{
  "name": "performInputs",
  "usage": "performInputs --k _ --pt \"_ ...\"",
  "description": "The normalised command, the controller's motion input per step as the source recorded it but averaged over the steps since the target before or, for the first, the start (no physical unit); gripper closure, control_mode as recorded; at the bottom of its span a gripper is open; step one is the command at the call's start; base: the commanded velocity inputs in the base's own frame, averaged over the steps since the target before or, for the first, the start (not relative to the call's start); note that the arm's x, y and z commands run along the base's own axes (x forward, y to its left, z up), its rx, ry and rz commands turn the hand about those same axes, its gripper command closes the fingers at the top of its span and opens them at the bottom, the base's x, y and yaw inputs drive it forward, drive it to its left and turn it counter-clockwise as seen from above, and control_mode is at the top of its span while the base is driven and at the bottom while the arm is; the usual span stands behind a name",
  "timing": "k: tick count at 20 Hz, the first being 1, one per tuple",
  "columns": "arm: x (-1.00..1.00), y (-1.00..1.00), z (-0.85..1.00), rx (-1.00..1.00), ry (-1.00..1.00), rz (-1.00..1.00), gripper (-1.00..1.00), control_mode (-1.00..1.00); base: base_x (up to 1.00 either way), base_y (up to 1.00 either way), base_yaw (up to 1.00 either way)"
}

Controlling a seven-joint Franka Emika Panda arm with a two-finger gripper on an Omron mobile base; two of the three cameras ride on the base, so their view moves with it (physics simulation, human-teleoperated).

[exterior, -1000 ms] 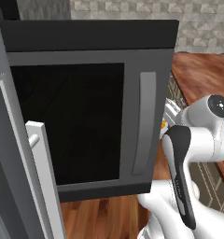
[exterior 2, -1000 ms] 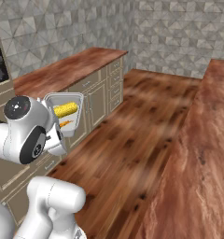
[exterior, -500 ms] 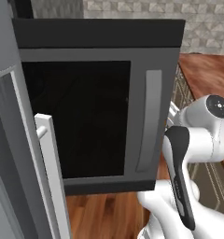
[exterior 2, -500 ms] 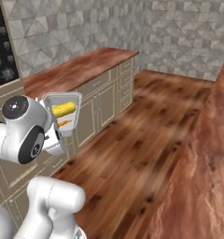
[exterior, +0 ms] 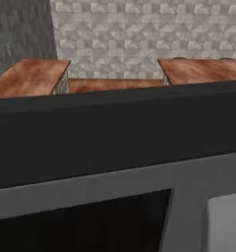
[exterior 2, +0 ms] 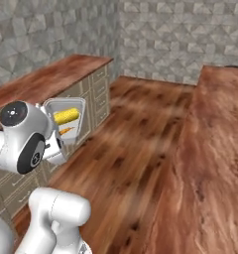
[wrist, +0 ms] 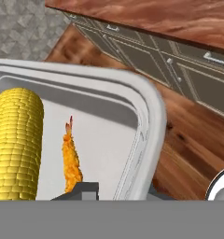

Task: Place the tupperware containing the shrimp and corn meal in the microwave. Close the microwave door and press the start button to reheat the meal.

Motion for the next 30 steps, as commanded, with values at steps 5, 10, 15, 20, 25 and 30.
performInputs --k 5,10,15,20,25,30 --pt "0.00 0.00 0.00 0.00 0.00 0.00 1.00 1.00 0.97 -0.15 0.45" --pt "0.00 0.00 0.00 0.00 0.00 0.00 1.00 1.00 0.71 -0.12 0.83" --pt "0.00 0.00 0.00 0.00 0.00 0.00 1.00 1.00 0.69 -0.11 0.83" --pt "0.00 0.00 0.00 0.00 0.00 0.00 1.00 1.00 0.57 -0.13 0.85" --pt "0.00 0.00 0.00 0.00 0.00 0.00 1.00 1.00 0.43 -0.10 0.88" --pt "0.00 0.00 0.00 0.00 0.00 0.00 1.00 1.00 0.05 0.00 0.91"
